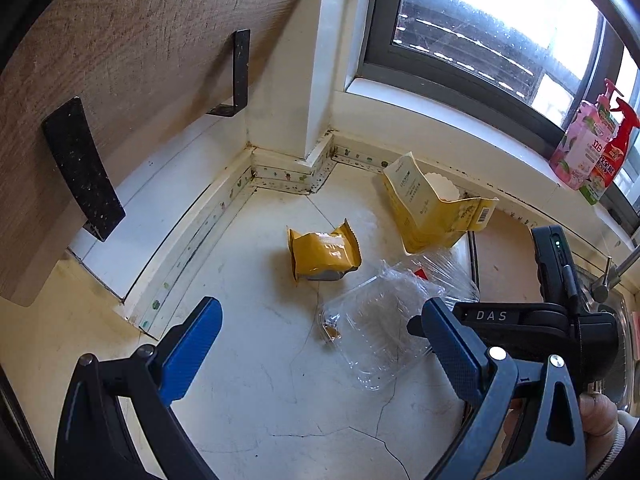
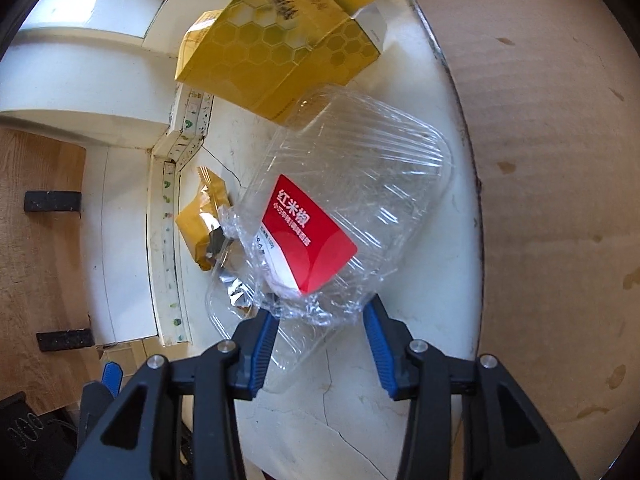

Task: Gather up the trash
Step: 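Grasp the clear red-labelled tray with the right tool while the left tool grasps the yellow foil bag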

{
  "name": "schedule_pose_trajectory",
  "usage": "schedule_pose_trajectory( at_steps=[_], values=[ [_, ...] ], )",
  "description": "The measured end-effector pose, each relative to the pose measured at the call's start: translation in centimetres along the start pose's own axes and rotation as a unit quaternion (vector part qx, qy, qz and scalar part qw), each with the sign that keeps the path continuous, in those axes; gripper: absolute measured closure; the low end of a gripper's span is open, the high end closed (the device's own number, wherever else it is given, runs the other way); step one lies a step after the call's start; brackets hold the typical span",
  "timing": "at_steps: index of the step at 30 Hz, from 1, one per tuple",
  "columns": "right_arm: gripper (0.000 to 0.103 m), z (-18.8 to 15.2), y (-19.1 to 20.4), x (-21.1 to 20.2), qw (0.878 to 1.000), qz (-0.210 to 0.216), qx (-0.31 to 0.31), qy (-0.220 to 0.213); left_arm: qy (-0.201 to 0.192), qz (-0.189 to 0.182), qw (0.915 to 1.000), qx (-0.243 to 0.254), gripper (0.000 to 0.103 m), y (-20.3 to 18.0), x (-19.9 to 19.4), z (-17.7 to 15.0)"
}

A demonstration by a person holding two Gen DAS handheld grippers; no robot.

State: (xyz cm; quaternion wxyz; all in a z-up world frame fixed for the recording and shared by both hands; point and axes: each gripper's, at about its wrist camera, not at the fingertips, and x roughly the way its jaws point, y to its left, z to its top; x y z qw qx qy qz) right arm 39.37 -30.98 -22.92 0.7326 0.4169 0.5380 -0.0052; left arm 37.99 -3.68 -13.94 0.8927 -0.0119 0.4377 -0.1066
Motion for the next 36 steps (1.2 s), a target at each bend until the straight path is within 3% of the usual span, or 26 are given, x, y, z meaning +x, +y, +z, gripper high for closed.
schedule_pose_trajectory(
  at_steps=[2,3,4,10,16,26,36],
  values=[
    [0.069,0.0,0.3,0.2,1.000,-0.020,-0.002,-0.010,0.000,-0.001,1.0000,0.002,0.004,0.0,0.2,0.2],
    [0.083,0.0,0.3,0.3,1.000,-0.027,-0.001,-0.010,0.001,0.000,1.0000,0.002,0.004,0.0,0.3,0.3],
    [0.088,0.1,0.2,0.6,1.000,-0.029,0.002,-0.007,0.001,0.000,1.0000,0.002,0.004,0.0,0.4,0.4],
    [0.097,0.3,-0.4,-0.6,0.999,-0.022,-0.019,-0.019,0.006,-0.011,0.9999,-0.008,0.004,0.0,1.4,1.0],
    [0.097,-0.8,-1.0,-3.9,0.997,-0.015,-0.063,-0.033,0.023,-0.021,0.9993,-0.019,0.004,-0.1,3.8,1.9],
    [0.097,-0.6,-4.8,-8.3,0.997,-0.002,-0.035,-0.065,0.062,-0.022,0.9973,-0.035,0.004,-0.6,10.8,3.5],
    [0.097,0.5,-7.4,-9.3,0.997,0.001,-0.004,-0.071,0.083,-0.001,0.9965,-0.013,0.024,-1.8,14.8,4.7]
  ],
)
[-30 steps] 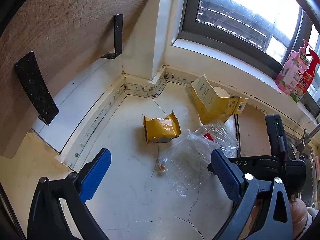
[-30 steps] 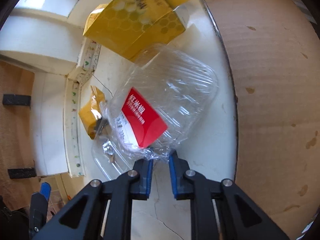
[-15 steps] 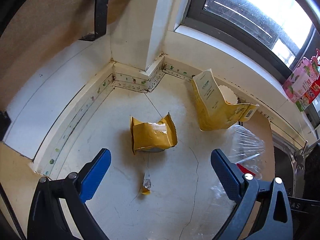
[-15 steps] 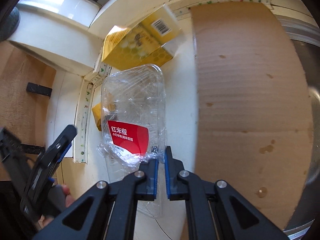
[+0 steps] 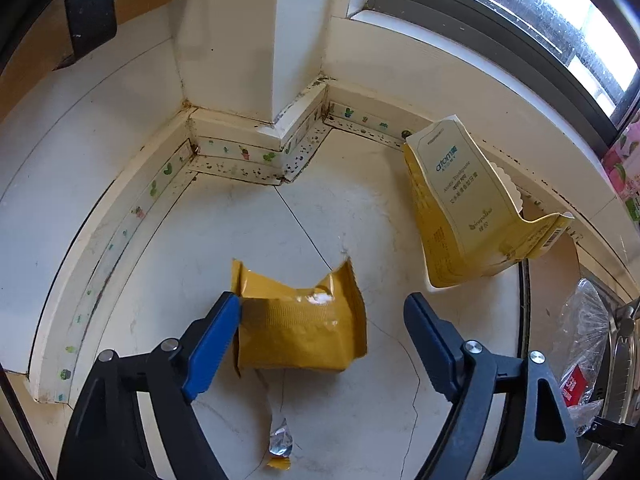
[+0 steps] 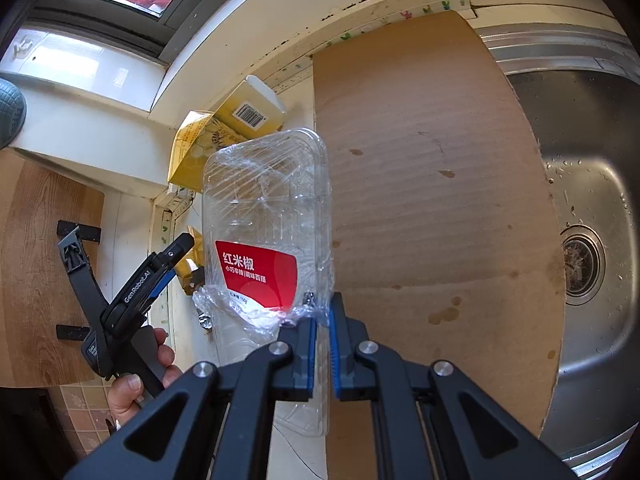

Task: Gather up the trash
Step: 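Grasp the clear red-labelled tray with the right tool while the left tool grasps the yellow foil bag, then carry the yellow bag and clear tray down over the floor bin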

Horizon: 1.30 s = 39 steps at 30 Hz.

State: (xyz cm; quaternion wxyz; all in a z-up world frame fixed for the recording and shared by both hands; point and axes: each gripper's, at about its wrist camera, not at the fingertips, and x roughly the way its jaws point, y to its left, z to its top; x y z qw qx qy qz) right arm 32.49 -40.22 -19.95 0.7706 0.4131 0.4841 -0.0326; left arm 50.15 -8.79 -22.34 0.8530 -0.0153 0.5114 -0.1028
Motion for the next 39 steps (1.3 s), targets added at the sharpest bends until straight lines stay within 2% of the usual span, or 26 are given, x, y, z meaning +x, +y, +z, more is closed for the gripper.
schedule_pose_trajectory(
  at_steps=[4,12,15,16,18,19,21,24,31,39],
  values=[
    [0.097,0.0,-0.1,0.1,1.000,0.005,0.005,0.006,0.007,0.030,0.9995,0.009,0.040,0.3,0.5,0.2],
    [0.097,-0.2,0.9,0.1,1.000,0.018,-0.006,0.008,0.021,0.032,0.9992,-0.014,0.042,1.8,1.4,0.0],
    [0.097,-0.3,1.1,0.0,1.000,0.019,-0.010,0.006,0.013,0.036,0.9992,-0.013,0.048,1.7,1.2,-0.1],
    [0.097,-0.4,1.1,-0.1,1.000,0.020,-0.010,0.007,0.011,0.039,0.9991,-0.011,0.058,1.6,1.1,-0.1],
    [0.097,-0.4,1.1,-0.1,1.000,0.020,-0.010,0.007,0.010,0.042,0.9990,-0.010,0.066,1.6,1.0,-0.2],
    [0.097,-0.5,1.1,-0.1,1.000,0.021,-0.009,0.008,0.009,0.043,0.9990,-0.011,0.075,1.6,0.8,-0.3],
    [0.097,-0.6,1.1,-0.2,1.000,0.022,-0.010,0.007,0.017,0.033,0.9991,-0.021,0.100,1.9,0.6,-0.5],
    [0.097,-1.0,1.2,-0.6,1.000,0.023,-0.011,0.004,0.015,0.027,0.9989,-0.036,0.100,2.2,-0.5,-1.1],
    [0.097,-2.7,1.8,-3.3,0.999,0.032,-0.024,-0.016,-0.006,0.009,0.9998,-0.015,0.101,1.0,-6.0,-3.5],
    [0.097,-6.9,2.0,-7.8,0.997,0.049,-0.042,-0.042,-0.026,-0.029,0.9991,0.016,0.101,-1.2,-15.5,-9.7]
  ],
)
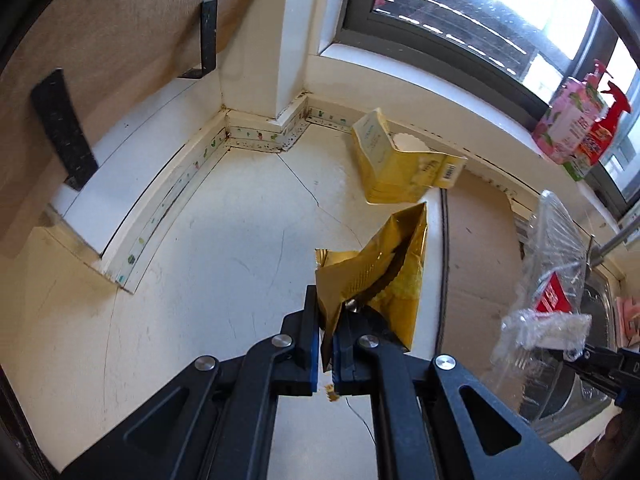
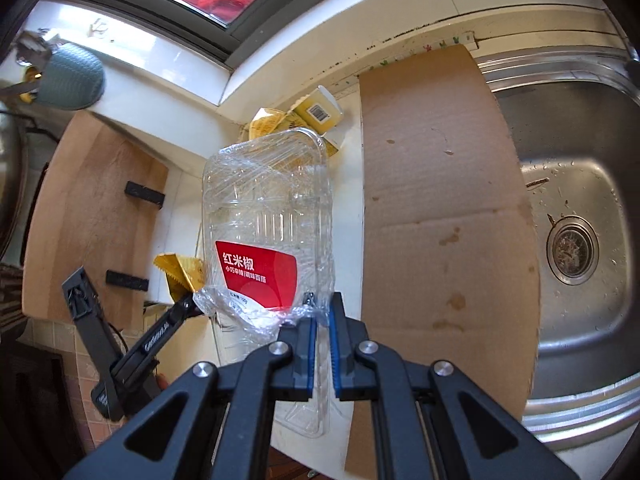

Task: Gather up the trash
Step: 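Carry the yellow bag and clear tray down over the floor bin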

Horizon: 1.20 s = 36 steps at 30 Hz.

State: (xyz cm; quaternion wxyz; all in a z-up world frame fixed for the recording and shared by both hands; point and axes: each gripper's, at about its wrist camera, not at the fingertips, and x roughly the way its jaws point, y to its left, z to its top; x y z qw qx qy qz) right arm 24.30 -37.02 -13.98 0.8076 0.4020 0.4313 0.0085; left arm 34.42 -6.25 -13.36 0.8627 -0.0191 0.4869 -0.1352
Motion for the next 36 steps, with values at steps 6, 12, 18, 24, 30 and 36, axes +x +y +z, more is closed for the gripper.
schedule_pose_trajectory(
  at_steps=[6,12,18,24,30,36],
  values=[
    [0.097,-5.5,0.2,-4.8,1.000,0.006,-0.017,-0.013,-0.008,-0.019,0.9996,0.017,0.101,-1.3,-7.8,-6.5],
    [0.097,-12.1,0.2,-8.8,0.999,0.004,-0.042,-0.010,-0.005,-0.018,0.9997,0.018,0.101,-0.5,-14.4,-14.7],
    [0.097,-19.2,0.3,-10.7,0.997,-0.009,-0.081,0.011,0.007,-0.015,0.9998,0.009,0.101,1.1,-18.0,-23.2],
    [0.097,-25.3,0.5,-8.7,0.988,-0.047,-0.140,0.047,0.052,-0.019,0.9982,-0.024,0.101,4.0,-16.8,-31.3],
    [0.097,-29.8,0.4,-4.3,0.968,-0.101,-0.221,0.064,0.109,-0.023,0.9906,-0.078,0.101,7.2,-13.2,-37.3],
    [0.097,-32.6,-2.2,2.4,0.953,-0.141,-0.245,0.108,0.150,-0.034,0.9796,-0.130,0.101,9.7,-8.3,-42.2]
  ],
)
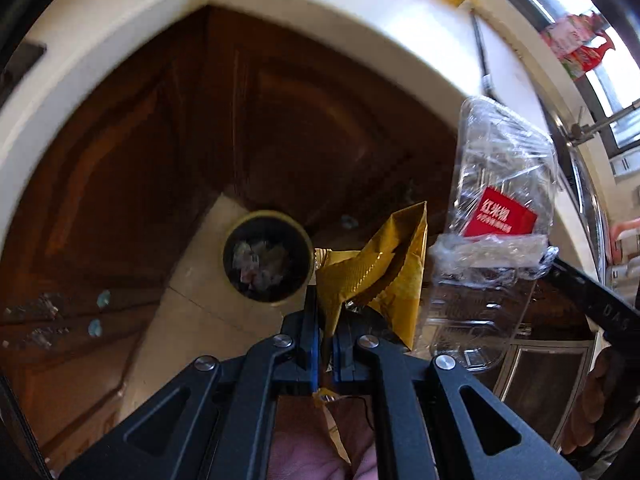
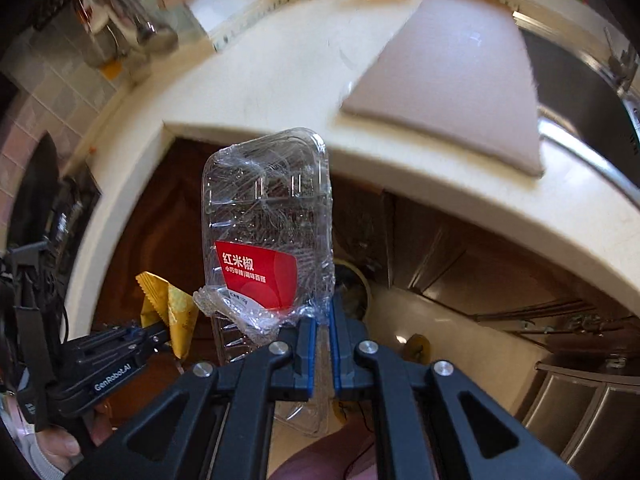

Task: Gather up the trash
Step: 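Carry the yellow bag and clear tray down over the floor bin, then open the left tool to drop the yellow bag while the right tool releases the clear tray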

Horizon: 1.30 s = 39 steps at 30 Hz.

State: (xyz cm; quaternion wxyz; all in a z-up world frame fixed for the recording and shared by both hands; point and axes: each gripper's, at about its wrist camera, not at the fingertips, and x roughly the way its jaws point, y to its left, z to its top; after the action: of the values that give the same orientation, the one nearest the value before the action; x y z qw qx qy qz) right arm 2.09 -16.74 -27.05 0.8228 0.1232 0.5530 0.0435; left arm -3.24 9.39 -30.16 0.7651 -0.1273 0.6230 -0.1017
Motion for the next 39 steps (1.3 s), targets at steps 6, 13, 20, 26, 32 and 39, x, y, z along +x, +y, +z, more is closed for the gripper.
schedule_pose_trajectory(
  at_steps=[6,13,20,26,32,39],
  values=[
    [0.097,-1.5,-0.3,8.4,0.997,-0.037,-0.037,0.062,0.039,-0.006,0.9980,-0.051,0.101,3.8,8.2,-1.0],
    [0.097,-2.6,-1.6,19.5,0.988,-0.059,-0.058,0.133,0.079,0.010,0.9908,-0.110,0.100,8.3,18.9,-1.8],
    [0.097,-2.5,-2.1,26.7,0.982,-0.070,-0.060,0.166,0.118,0.027,0.9858,-0.116,0.089,10.9,26.4,-1.7],
    [0.097,-3.3,-1.7,30.6,0.975,-0.078,-0.076,0.196,0.121,0.057,0.9839,-0.119,0.073,12.7,29.6,-1.6],
    [0.097,-3.5,-0.1,33.5,0.968,-0.086,-0.100,0.212,0.113,0.064,0.9806,-0.147,0.073,15.3,30.0,-3.1],
    [0.097,-3.7,2.5,37.2,0.949,-0.118,-0.150,0.250,0.118,0.066,0.9728,-0.188,0.073,17.9,29.2,-7.0]
  ],
)
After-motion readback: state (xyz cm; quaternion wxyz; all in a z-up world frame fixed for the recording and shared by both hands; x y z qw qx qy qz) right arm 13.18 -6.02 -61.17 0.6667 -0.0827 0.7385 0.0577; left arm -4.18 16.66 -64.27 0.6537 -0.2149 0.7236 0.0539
